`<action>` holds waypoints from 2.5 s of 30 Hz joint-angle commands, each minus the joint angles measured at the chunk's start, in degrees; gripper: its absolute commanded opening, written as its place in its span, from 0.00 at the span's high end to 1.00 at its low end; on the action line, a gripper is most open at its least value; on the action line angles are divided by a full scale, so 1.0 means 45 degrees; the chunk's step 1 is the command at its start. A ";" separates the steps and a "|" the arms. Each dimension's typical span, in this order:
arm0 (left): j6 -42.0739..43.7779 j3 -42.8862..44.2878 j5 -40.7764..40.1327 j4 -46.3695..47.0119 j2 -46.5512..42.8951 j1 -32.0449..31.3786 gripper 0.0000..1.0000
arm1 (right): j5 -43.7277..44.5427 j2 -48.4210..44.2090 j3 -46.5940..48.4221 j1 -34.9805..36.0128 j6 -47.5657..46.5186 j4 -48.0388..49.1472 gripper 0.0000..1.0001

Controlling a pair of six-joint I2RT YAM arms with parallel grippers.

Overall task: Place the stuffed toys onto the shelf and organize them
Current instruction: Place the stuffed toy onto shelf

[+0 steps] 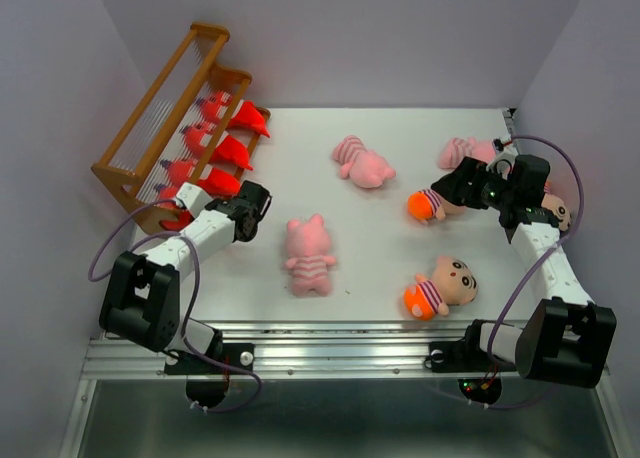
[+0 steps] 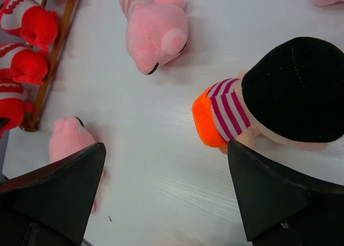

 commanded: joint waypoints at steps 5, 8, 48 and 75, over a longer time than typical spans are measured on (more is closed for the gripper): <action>0.1165 0.0793 -0.1083 0.0558 0.0419 0.0595 1.00 | 0.0159 -0.0142 0.0064 -0.0044 -0.0280 0.0665 0.00; 0.1498 0.0852 -0.0889 0.0930 0.0633 0.0771 1.00 | 0.0179 -0.0123 0.0065 -0.0044 -0.0261 0.0665 0.00; 0.2514 -0.3210 0.4326 0.5930 -0.3115 0.2800 0.93 | 0.0159 -0.0181 0.0064 -0.0044 -0.0300 0.0684 0.00; 0.2710 -0.4187 0.5616 0.6029 -0.4639 0.3134 0.19 | 0.0218 -0.0162 0.0064 -0.0044 -0.0339 0.0665 0.00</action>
